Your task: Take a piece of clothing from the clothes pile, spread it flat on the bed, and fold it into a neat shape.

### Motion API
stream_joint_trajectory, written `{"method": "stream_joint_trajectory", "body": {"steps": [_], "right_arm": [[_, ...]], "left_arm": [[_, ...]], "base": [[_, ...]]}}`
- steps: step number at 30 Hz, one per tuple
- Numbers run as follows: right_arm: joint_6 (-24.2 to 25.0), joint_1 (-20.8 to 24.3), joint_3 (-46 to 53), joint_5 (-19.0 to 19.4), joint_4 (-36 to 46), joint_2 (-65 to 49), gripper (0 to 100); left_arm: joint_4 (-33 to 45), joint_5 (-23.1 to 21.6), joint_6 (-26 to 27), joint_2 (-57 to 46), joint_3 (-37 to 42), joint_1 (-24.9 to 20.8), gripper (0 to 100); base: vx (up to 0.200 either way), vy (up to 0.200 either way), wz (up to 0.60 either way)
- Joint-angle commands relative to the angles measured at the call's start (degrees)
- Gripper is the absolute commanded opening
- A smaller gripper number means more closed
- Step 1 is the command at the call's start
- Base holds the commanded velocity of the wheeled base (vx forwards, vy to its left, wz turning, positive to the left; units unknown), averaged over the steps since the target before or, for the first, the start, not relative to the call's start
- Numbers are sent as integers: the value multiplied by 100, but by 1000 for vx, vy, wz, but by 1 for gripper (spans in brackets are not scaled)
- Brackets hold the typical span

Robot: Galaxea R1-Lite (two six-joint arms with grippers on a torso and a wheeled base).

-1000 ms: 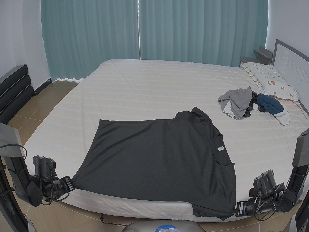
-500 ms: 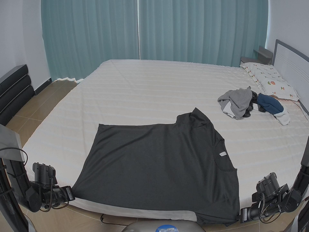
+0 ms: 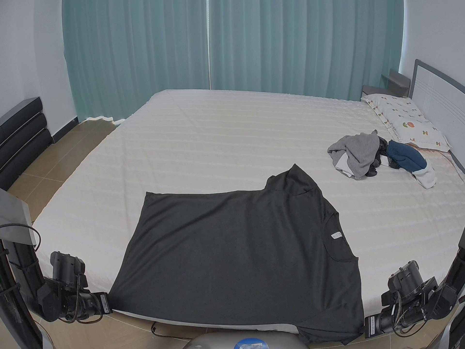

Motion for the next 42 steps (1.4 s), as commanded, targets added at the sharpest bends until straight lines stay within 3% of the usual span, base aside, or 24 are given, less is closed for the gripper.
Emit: {"method": "stream_joint_trajectory", "body": {"steps": [1, 9, 13, 17, 24, 42], "right_arm": [[-8, 3, 101, -2, 2, -16, 0], [-166, 3, 101, -2, 301, -377, 0], [-158, -32, 84, -11, 222, -526, 0], [-105, -76, -48, -29, 186, -834, 0], [-61, -471, -707, -20, 134, -1203, 0], [-8, -700, -1340, -20, 142, -1528, 0]], "left_arm": [[112, 10, 56, -196, 81, -22, 0], [709, 45, 311, -495, 81, -30, 0], [648, 45, 276, -636, 46, -22, 0], [569, 36, 118, -873, -130, 22, 0], [542, 45, -884, -1225, -859, -4, 0], [586, 36, -1025, -1462, -1246, -30, 0]], "base": [[0, 0, 0], [0, 0, 0], [0, 0, 0], [0, 0, 0], [0, 0, 0], [0, 0, 0]]}}
